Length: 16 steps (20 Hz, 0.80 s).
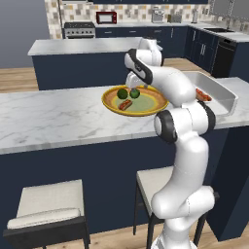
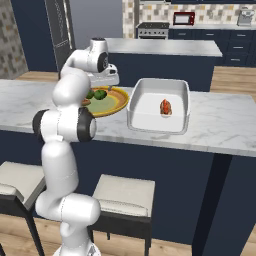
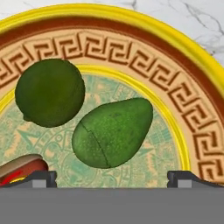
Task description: Place one cooked food and one vegetable from the large plate to each tupperware container.
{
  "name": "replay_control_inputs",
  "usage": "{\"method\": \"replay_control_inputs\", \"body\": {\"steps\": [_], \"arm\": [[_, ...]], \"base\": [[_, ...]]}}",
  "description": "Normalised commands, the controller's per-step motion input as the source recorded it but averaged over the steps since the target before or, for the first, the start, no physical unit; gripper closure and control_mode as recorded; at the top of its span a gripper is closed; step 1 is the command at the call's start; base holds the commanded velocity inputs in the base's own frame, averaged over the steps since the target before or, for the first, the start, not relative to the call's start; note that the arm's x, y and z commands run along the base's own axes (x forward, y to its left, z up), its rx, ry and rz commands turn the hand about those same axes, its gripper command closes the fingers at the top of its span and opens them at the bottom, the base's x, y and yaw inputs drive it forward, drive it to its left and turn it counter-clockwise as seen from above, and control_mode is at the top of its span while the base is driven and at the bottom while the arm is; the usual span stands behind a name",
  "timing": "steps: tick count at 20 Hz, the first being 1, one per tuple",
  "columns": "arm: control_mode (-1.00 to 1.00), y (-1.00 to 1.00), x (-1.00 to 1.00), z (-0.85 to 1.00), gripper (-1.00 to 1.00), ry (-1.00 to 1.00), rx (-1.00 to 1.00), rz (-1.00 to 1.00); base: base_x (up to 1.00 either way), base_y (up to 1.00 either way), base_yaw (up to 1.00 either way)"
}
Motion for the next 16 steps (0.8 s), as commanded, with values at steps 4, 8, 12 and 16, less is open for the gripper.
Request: {"method": "replay_control_inputs", "body": {"steps": [4,8,12,16], "arm": [[-1.00,0.07,0.12,-0.08,-1.00,0.00,0.00,0.06],[-1.00,0.12,0.11,-0.12,-1.00,0.00,0.00,0.07],[-1.00,0.04,0.02,-0.14,-1.00,0.00,0.00,0.06],[-1.00,0.00,0.00,-0.18,-1.00,0.00,0.00,0.03]], "base": [[0.00,0.00,0.00],[0.00,0.00,0.00],[0.00,0.00,0.00],[0.00,0.00,0.00]]}}
